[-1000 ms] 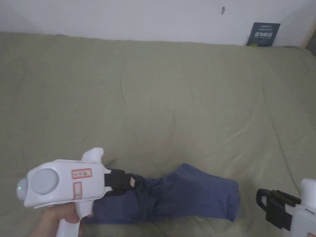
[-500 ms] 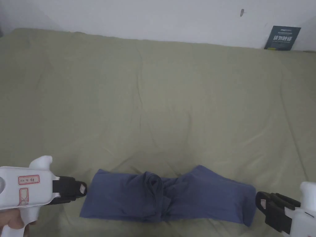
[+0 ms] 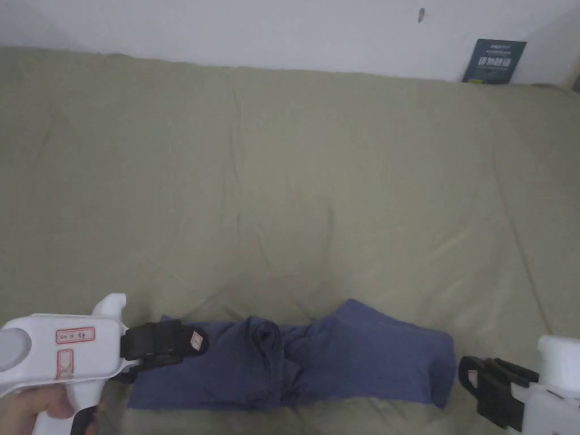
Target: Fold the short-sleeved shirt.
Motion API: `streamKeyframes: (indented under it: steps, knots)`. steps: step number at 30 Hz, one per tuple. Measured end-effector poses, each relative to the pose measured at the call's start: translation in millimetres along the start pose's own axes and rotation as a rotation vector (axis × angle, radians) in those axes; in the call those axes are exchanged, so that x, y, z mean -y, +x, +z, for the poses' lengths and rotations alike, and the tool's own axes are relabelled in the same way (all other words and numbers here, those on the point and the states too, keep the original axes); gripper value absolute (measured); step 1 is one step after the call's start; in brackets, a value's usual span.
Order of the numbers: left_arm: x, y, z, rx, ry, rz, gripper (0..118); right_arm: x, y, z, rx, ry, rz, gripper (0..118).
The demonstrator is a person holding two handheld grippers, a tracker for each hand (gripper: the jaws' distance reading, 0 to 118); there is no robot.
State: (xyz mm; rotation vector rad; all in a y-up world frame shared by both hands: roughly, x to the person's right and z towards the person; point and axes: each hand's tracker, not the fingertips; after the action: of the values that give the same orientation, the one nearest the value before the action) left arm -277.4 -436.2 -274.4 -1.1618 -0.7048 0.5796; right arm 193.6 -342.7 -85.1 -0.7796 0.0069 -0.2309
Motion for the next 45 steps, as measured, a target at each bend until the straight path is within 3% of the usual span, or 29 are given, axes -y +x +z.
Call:
streamKeyframes:
  steps: [1, 3, 5, 16, 23, 26, 36, 45]
  knots:
    - [-2.8, 1.9, -1.2, -0.011, 0.000, -0.011, 100, 0.3, 0.3, 0.8, 0.001, 0.002, -0.001, 1]
    - [-2.8, 4.6, 8.0, -0.086, 0.031, -0.043, 16, 0.7, 1.4, 3.2, -0.003, 0.010, -0.005, 1]
    - [3.3, -0.3, 7.4, -0.078, -0.029, 0.012, 17, 0.4, 1.8, 2.9, -0.008, 0.012, -0.009, 1]
    - [10.6, 15.9, 57.0, -0.092, 0.122, 0.076, 17, -2.6, 3.2, 17.0, -0.025, 0.055, -0.014, 1]
    - [6.5, 37.4, 115.8, -0.373, 0.191, 0.103, 17, -5.4, 3.1, 17.0, -0.042, 0.071, 0.000, 1]
    - [4.6, 68.6, 112.7, -0.446, 0.205, 0.042, 16, -4.3, 2.8, 17.1, -0.050, 0.069, 0.001, 1]
    - [0.4, 200.5, 29.2, -0.709, 0.124, -0.216, 17, -2.2, 17.4, 30.8, -0.047, 0.090, -0.006, 1]
    - [26.9, 254.0, -105.8, -0.838, 0.013, -0.399, 17, 1.2, 34.9, 33.7, -0.033, 0.097, -0.035, 1]
